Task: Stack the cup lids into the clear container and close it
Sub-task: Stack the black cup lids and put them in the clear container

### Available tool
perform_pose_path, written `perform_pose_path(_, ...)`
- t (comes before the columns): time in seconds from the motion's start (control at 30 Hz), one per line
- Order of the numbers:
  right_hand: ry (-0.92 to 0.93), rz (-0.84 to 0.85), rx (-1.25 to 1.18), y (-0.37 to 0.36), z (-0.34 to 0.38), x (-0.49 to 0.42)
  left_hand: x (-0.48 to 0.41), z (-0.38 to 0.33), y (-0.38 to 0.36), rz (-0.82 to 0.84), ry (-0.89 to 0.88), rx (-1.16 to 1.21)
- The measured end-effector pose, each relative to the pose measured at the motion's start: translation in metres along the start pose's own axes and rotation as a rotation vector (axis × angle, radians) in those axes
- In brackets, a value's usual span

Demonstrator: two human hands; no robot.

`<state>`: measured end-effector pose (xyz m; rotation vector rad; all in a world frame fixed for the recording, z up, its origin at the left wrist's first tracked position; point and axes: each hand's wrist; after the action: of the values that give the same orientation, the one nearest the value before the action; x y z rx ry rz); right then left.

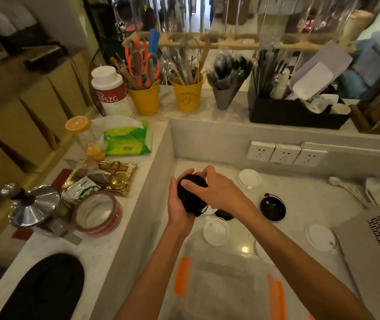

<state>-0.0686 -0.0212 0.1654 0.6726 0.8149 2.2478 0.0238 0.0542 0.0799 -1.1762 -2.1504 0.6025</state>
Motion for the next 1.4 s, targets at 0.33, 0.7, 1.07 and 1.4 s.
perform_pose_path(0.33, 0.215, 0.204, 0.025, 0.009, -0.016, -0.003, 0.002, -0.001, 0.006, -0.035, 0.214, 0.073)
perform_pose_path(0.7, 0.114, 0.078, -0.006, 0.002, -0.033, -0.006, -0.004, 0.009, -0.005, -0.045, 0.177, -0.038)
perform_pose_path(1.07, -0.037, 0.117, -0.023, 0.016, -0.065, -0.029, -0.011, 0.025, -0.005, 0.014, 0.249, -0.139)
perform_pose_path(1.4, -0.042, 0.434, 0.561, -0.039, -0.183, -0.066, -0.012, 0.024, 0.034, -0.033, 0.351, 0.190)
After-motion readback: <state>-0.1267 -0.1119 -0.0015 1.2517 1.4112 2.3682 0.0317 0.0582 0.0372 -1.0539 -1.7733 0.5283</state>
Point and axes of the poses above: each hand's wrist, its own x-axis away from the middle knuckle, its own y-axis out of the back of the hand, z = x × y, and after that the axes turned 3 degrees about y, right-handed
